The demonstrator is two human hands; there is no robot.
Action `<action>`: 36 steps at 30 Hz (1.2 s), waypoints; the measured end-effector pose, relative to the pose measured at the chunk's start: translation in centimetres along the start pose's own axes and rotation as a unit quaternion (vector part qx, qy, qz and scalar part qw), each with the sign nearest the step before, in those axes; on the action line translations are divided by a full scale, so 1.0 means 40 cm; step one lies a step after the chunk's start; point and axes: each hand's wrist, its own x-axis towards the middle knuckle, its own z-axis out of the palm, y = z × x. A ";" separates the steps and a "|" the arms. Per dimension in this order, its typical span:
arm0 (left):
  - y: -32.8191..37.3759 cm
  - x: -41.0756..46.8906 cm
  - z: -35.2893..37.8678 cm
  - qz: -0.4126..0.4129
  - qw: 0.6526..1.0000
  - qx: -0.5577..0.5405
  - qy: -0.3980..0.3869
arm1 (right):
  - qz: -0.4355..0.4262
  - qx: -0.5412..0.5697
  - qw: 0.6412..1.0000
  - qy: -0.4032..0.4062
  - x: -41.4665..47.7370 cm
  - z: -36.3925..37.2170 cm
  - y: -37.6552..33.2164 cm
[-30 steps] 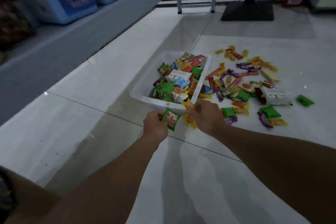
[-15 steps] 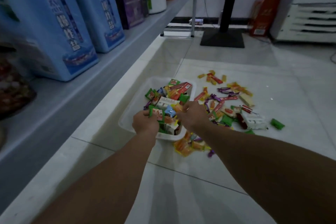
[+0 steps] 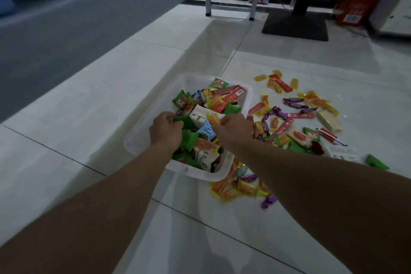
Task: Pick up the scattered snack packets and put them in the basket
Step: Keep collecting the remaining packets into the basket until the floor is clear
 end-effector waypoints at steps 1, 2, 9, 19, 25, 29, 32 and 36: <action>-0.002 -0.005 0.001 0.009 1.000 0.011 -0.004 | 0.001 0.006 1.000 -0.003 0.006 0.003 0.002; -0.004 -0.009 0.003 0.017 1.000 0.022 -0.010 | 0.004 0.013 1.000 -0.011 0.009 0.006 0.006; 0.028 -0.075 0.015 0.042 0.997 0.057 -0.040 | -0.027 -0.022 0.999 -0.039 -0.035 -0.024 0.053; 0.172 -0.199 -0.022 0.050 0.998 0.000 -0.043 | -0.072 0.014 0.997 -0.038 -0.105 -0.273 0.027; 0.418 -0.342 -0.081 -0.078 0.984 -0.147 -0.056 | -0.026 0.099 0.994 -0.034 -0.154 -0.534 -0.081; 0.641 -0.447 -0.154 -0.116 0.976 -0.173 -0.058 | -0.009 0.127 0.991 -0.032 -0.236 -0.753 -0.198; 0.843 -0.522 -0.239 -0.131 0.974 -0.169 -0.077 | 0.016 0.151 0.988 -0.030 -0.296 -0.950 -0.311; 1.159 -0.633 -0.366 -0.123 0.973 -0.172 -0.096 | 0.054 0.179 0.982 -0.035 -0.352 -1.229 -0.463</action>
